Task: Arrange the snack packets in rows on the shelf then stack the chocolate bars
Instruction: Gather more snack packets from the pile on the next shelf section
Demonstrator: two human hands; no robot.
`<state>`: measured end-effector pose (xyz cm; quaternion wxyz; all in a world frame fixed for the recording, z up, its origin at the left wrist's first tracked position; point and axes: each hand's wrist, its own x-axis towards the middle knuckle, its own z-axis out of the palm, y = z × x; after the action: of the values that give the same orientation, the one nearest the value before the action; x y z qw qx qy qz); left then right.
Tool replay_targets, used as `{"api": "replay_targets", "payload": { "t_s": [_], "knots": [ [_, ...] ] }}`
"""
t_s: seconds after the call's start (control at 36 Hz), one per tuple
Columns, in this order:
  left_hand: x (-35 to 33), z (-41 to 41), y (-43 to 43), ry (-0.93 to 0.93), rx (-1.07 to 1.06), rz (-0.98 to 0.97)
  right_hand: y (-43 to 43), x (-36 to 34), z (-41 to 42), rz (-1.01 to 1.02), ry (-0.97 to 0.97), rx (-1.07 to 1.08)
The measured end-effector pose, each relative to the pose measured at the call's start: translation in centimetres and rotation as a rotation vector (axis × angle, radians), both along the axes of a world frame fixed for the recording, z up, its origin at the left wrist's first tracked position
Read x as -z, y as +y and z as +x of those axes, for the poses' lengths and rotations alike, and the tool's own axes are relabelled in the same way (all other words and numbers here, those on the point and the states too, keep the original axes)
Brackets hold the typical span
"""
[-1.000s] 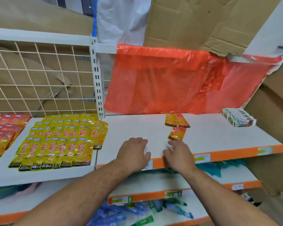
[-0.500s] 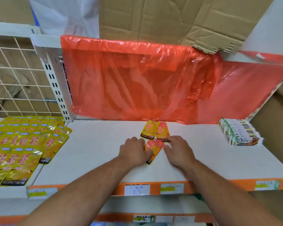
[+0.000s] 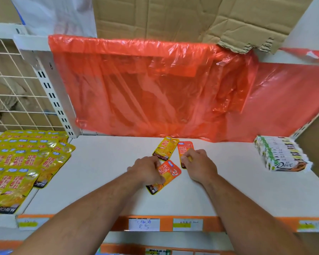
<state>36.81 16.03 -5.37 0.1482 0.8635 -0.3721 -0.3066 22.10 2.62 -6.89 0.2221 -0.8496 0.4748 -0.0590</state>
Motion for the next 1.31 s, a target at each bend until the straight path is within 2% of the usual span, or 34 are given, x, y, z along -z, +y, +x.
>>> {"api": "replay_targets", "payload": {
  "t_s": [0.14,0.31,0.44,0.56,0.64,0.72,0.81,1.0,1.31],
  "knots": [
    [0.4,0.6,-0.1,0.085,-0.004,-0.048,-0.3,0.4,-0.1,0.008,-0.010,0.123],
    [0.1,0.9,0.1,0.099,0.036,-0.090,-1.2,0.4,-0.7,0.126,-0.154,0.238],
    [-0.1,1.1,0.7,0.174,-0.032,-0.155,-1.0,0.6,-1.3,0.176,-0.239,0.283],
    [0.3,0.9,1.5,0.193,-0.154,-0.256,-0.6,0.8,-1.7,0.200,-0.291,0.187],
    [0.7,0.5,2.3,0.253,-0.332,-0.383,-0.3,0.3,-1.9,0.262,-0.365,0.156],
    [0.6,0.4,3.0,0.358,-0.527,-0.532,0.3,-0.3,-1.9,0.404,-0.475,0.176],
    [0.4,0.7,4.2,0.511,-0.664,-0.638,1.7,-0.2,-1.8,0.552,-0.482,0.144],
    [0.1,1.9,8.0,0.646,-0.746,-0.702,6.2,-1.5,0.5,0.637,-0.496,0.023],
    [-1.5,6.1,18.4,0.570,-0.826,-0.776,15.5,-4.0,7.0,0.665,-0.466,-0.125]
  ]
}}
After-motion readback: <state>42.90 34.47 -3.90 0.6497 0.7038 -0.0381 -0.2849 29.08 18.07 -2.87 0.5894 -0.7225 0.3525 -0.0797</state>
